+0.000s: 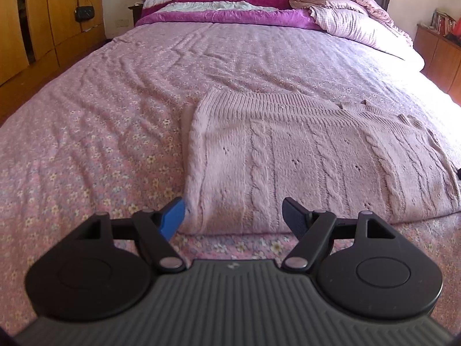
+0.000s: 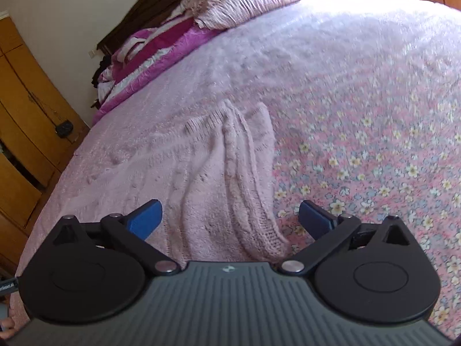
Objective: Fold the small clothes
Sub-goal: 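Open both tools and release the folded cardigan, then grasp the edge of the folded cardigan with the right tool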
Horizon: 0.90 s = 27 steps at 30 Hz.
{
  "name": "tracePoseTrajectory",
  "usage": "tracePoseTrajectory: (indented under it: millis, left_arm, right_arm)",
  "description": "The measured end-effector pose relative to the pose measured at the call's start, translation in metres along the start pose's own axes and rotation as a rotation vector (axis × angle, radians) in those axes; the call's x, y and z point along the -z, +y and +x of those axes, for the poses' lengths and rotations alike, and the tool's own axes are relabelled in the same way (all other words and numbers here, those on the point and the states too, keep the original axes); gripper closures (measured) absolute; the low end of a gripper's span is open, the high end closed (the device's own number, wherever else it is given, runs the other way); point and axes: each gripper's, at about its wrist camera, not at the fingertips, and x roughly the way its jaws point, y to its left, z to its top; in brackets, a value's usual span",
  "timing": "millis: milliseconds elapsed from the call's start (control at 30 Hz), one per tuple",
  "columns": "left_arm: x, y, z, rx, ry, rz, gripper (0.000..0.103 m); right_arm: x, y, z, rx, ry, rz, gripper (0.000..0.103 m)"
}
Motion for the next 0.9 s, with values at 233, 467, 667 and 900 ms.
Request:
tracePoseTrajectory:
  millis: [233, 467, 667, 900]
  left_arm:
    - [0.005, -0.010, -0.010, 0.012, 0.006, 0.003, 0.027]
    - [0.010, -0.020, -0.006, 0.007, 0.039, 0.014, 0.027]
    - [0.013, -0.029, -0.004, -0.002, 0.053, 0.038, 0.027]
    - [0.014, -0.032, 0.004, -0.020, 0.076, 0.045, 0.027]
  right_arm:
    - [0.012, -0.028, -0.001, -0.113, -0.078, 0.074, 0.000]
    - [0.009, -0.037, -0.006, -0.178, -0.074, 0.091, 0.000]
    - [0.000, -0.036, 0.010, -0.271, -0.087, 0.126, 0.000]
    - [0.002, -0.033, 0.024, -0.233, -0.097, 0.121, 0.051]
